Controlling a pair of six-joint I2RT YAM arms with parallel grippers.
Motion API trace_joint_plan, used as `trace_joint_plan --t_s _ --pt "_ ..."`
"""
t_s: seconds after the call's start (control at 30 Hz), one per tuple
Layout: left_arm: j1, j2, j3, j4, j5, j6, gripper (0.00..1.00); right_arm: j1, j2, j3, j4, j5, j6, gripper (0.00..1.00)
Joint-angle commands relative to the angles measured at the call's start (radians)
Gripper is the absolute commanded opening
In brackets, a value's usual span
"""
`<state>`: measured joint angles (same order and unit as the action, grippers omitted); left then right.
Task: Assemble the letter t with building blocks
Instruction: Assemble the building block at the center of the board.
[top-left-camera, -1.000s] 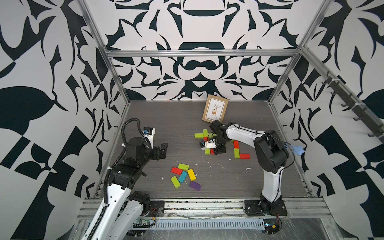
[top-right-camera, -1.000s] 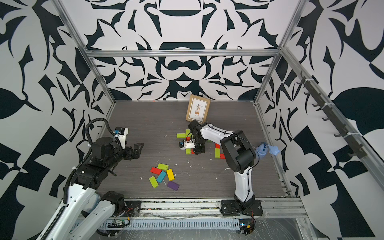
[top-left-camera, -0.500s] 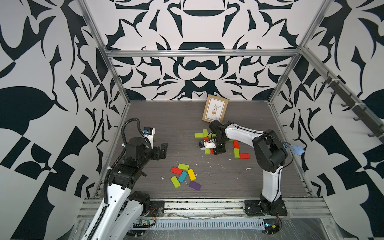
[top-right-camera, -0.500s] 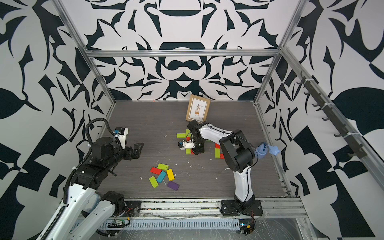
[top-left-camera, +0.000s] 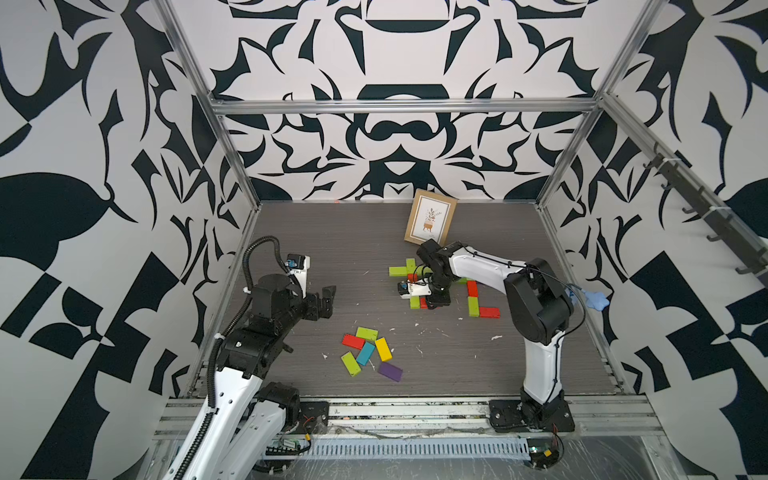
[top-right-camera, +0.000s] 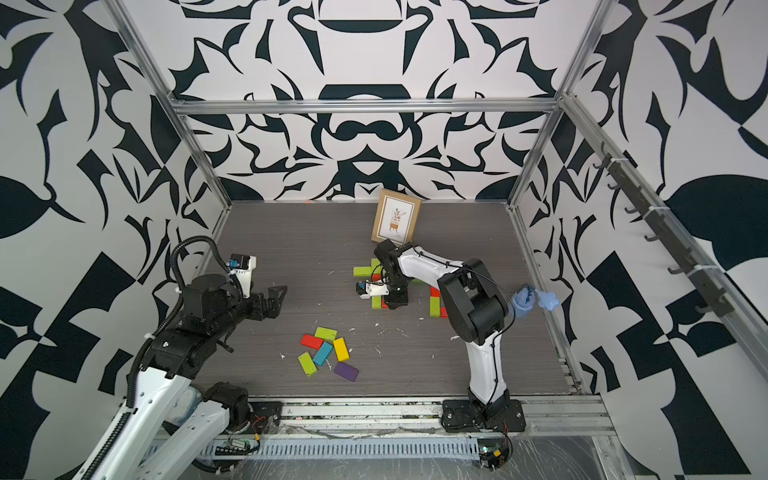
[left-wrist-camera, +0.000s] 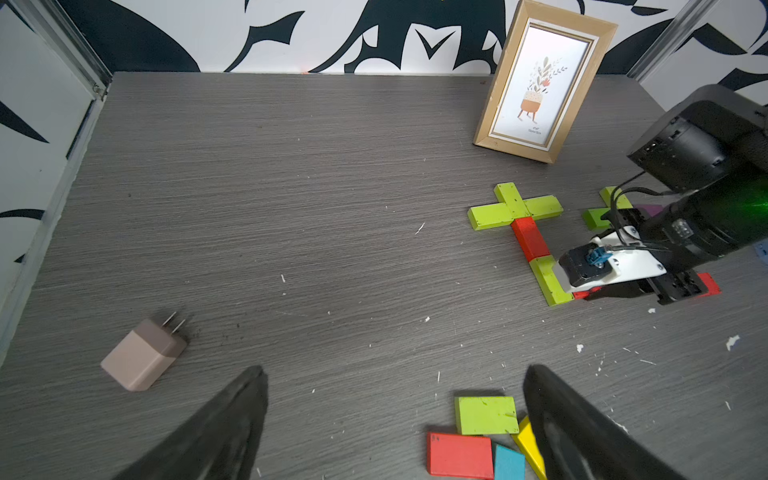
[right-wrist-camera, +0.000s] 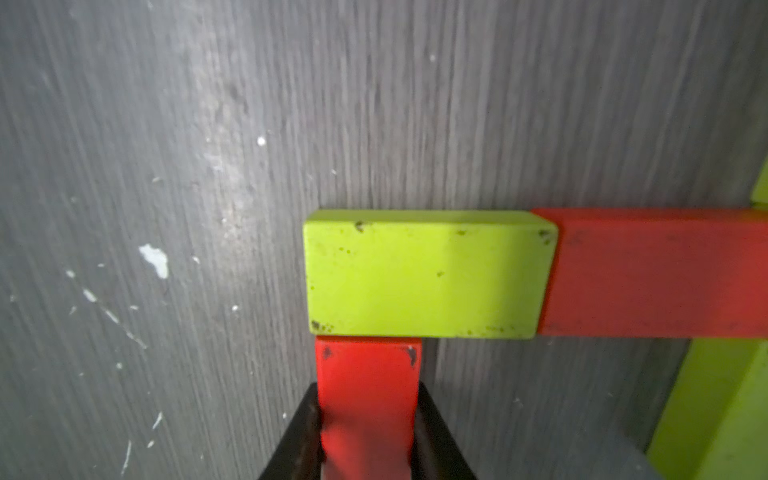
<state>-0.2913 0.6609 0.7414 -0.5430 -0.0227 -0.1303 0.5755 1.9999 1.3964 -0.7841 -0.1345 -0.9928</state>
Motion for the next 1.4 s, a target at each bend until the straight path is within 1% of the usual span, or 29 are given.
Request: trace_joint_plan --t_s 0.0,0.17,0.3,0.53,0.6,0.77,0.87,1.37 --pt "0.001 -0.010 -0.016 -0.003 -0.005 0.002 1.00 0.008 0.017 0.026 -0.021 -0.019 0.007 0.26" --pt "0.001 -0.009 -0.015 -0.002 -0.005 0.002 1.00 0.009 0.017 0.027 -0.026 -0.022 0.006 0.28" --pt "0.000 -0.010 -0.015 -0.003 -0.005 0.002 1.00 0.009 0.016 0.027 -0.022 -0.023 0.005 0.33" --pt "0.000 -0.010 -0.016 -0.003 -0.005 0.002 1.00 0.007 0.010 0.020 -0.014 -0.027 0.005 0.38" --pt "0.000 -0.010 -0.017 -0.003 -0.005 0.002 1.00 0.008 0.006 0.018 -0.016 -0.027 0.002 0.42" --pt "0.000 -0.007 -0.017 -0.004 -0.002 0.001 1.00 0.007 0.001 0.011 -0.012 -0.024 0.000 0.45" --pt "0.000 -0.004 -0.014 -0.007 0.000 0.001 1.00 0.005 0.000 0.007 -0.014 -0.025 0.003 0.50" --pt "0.000 0.018 -0.009 -0.015 0.006 -0.001 1.00 -0.022 -0.043 0.009 -0.013 -0.047 0.017 0.58"
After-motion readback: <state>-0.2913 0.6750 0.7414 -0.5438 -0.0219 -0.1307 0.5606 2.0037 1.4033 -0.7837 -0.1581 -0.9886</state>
